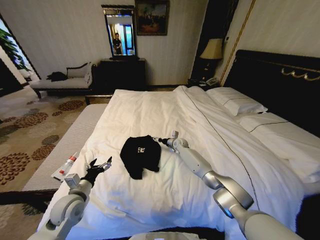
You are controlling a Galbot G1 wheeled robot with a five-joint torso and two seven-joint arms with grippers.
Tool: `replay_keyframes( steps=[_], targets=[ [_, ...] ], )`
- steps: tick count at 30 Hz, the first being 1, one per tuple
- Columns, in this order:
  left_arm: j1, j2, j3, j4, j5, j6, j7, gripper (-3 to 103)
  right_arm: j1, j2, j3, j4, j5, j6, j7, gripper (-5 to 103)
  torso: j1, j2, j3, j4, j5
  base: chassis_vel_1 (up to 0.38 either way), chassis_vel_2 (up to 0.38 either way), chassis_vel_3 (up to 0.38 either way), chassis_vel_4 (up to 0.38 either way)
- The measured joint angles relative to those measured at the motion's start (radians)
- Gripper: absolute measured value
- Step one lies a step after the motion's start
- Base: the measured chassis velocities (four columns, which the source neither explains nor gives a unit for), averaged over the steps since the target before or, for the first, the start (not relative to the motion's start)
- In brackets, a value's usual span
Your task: Fold the clothes on the bed.
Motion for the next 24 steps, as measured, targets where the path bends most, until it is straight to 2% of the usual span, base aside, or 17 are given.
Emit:
replay_keyframes(
  steps=[5,8,9,10,14,16,17,18,20,23,24],
  targets=[
    [0.006,-0.001,-0.003,-0.004,0.0,0.0,-0.002,100,-0.001,0.005,0.006,-0.022,-0.005,0.003,-0.008,101,0.0,0.0,0.0,0.0,0.0,0.0,0.0,0.0,0.0],
    [0.008,-0.003,-0.004,-0.006,0.001,0.0,-0.002,100,-0.001,0.008,0.006,-0.023,-0.005,0.003,-0.009,97,0.0,0.0,0.0,0.0,0.0,0.0,0.0,0.0,0.0],
    [0.008,-0.004,-0.005,-0.007,0.001,0.0,-0.003,100,-0.002,0.01,0.004,-0.023,-0.005,0.003,-0.009,92,0.0,0.0,0.0,0.0,0.0,0.0,0.0,0.0,0.0],
    [0.008,-0.004,-0.005,-0.007,0.001,0.0,-0.003,100,-0.002,0.01,0.004,-0.023,-0.005,0.003,-0.009,92,0.0,0.0,0.0,0.0,0.0,0.0,0.0,0.0,0.0],
    [0.009,-0.003,-0.008,-0.011,0.001,0.0,-0.004,100,-0.002,0.017,-0.001,-0.024,-0.003,0.003,-0.009,74,0.0,0.0,0.0,0.0001,0.0,0.0,0.0,0.0,0.0],
    [0.01,-0.003,-0.01,-0.011,0.001,0.0,-0.004,100,-0.001,0.018,-0.004,-0.026,-0.002,0.003,-0.008,74,0.0,0.0,0.0,0.0001,0.0,0.0,0.0,0.0,0.0],
    [0.01,-0.003,-0.013,-0.011,0.0,0.0,-0.004,100,-0.001,0.017,-0.008,-0.029,-0.002,0.003,-0.008,63,0.0,0.0,0.0,0.0001,0.0,0.0,0.0,0.0,0.0],
    [0.011,-0.003,-0.014,-0.011,0.0,0.0,-0.004,100,-0.001,0.017,-0.009,-0.03,-0.002,0.003,-0.008,63,0.0,0.0,0.0,0.0001,-0.0001,0.0,0.0,0.0,0.0],
    [0.012,-0.001,-0.018,-0.008,0.0,0.0,-0.003,100,-0.001,0.017,-0.013,-0.038,-0.003,0.003,-0.008,52,0.0,0.0,0.0,0.0,0.0,0.0,0.0,0.0,0.0],
    [0.009,0.0,-0.018,-0.005,-0.001,0.0,-0.003,100,-0.001,0.017,-0.015,-0.04,-0.003,0.003,-0.008,47,0.0,0.0,0.0,0.0001,-0.0001,0.0,0.0,0.0,0.0],
    [0.006,0.0,-0.017,-0.004,-0.002,0.0,-0.003,100,-0.001,0.017,-0.015,-0.04,-0.003,0.003,-0.007,41,0.0,0.0,0.0,0.0001,0.0,0.0,0.0,0.0,0.0]
  ],
)
